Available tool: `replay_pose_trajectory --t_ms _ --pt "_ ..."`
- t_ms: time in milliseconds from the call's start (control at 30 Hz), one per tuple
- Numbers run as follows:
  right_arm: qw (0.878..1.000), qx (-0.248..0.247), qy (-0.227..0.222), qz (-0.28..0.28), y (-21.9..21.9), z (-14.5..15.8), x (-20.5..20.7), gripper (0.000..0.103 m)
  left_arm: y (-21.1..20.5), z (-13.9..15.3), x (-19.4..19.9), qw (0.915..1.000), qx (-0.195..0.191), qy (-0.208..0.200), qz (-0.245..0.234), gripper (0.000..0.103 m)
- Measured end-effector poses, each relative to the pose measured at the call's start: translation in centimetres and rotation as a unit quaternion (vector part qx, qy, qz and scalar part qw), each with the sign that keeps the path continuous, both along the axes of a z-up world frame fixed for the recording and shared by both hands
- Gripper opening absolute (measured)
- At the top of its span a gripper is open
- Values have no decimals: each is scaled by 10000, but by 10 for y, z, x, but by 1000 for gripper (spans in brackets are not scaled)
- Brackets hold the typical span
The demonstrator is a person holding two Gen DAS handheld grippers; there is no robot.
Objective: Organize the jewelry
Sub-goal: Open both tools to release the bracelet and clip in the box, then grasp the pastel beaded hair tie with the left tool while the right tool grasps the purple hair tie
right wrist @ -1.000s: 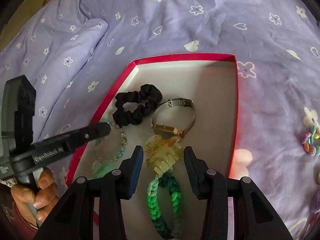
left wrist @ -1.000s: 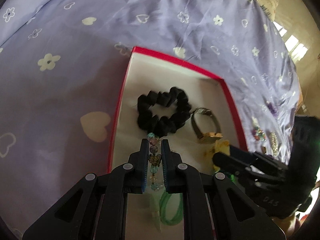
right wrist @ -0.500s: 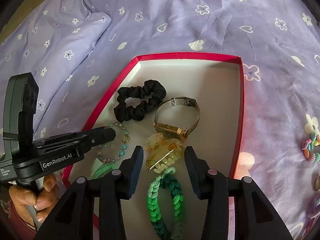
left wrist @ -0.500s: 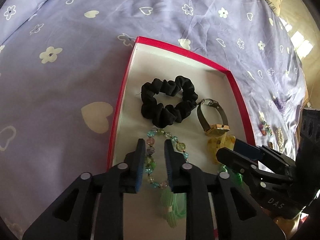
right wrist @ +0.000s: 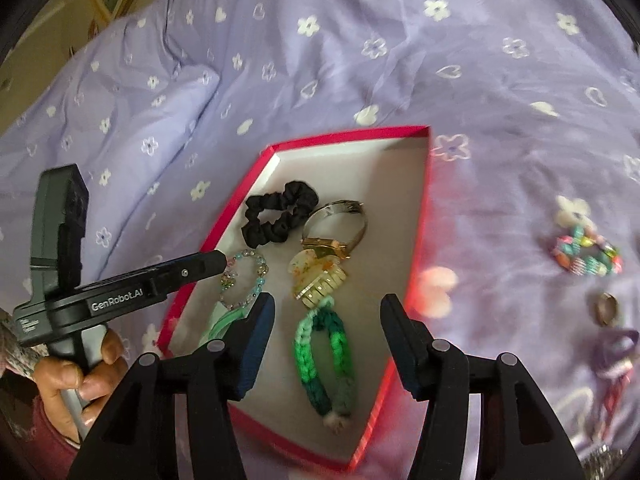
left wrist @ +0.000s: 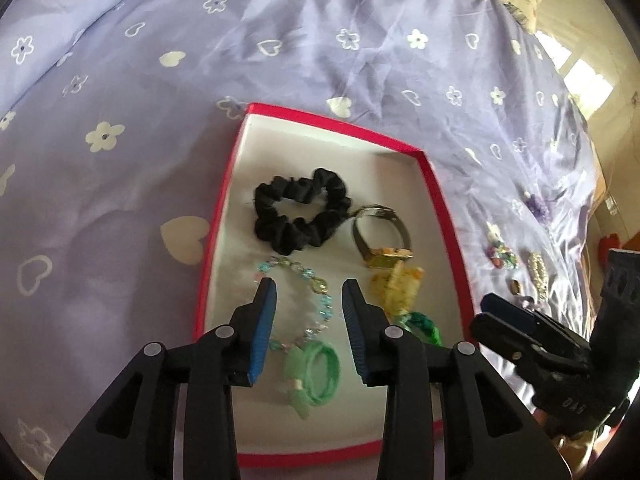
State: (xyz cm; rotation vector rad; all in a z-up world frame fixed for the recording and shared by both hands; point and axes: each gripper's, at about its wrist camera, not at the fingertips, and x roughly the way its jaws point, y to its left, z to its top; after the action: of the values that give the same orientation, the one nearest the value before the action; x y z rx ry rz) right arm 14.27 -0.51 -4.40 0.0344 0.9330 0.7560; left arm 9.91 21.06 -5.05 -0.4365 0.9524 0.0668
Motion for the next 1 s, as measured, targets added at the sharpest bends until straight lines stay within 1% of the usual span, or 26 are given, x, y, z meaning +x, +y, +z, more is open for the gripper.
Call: replay_pose_trajectory --t_ms 267,667,800,1000 --pt "9985 160 -61 -512 -56 11 -13 58 -29 12 -6 9995 -23 -111 -284 32" --pt "9910 215 -5 -1322 -137 3 -27 59 -78 16 -4 9967 33 -90 -807 32" --pt "9878 257 -1 -1535 -157 1 -30 59 -92 17 -2 9955 55 -78 -940 32" --pt "9848 283 -37 -1715 -174 0 -29 59 -111 20 7 9932 140 -84 -1149 32"
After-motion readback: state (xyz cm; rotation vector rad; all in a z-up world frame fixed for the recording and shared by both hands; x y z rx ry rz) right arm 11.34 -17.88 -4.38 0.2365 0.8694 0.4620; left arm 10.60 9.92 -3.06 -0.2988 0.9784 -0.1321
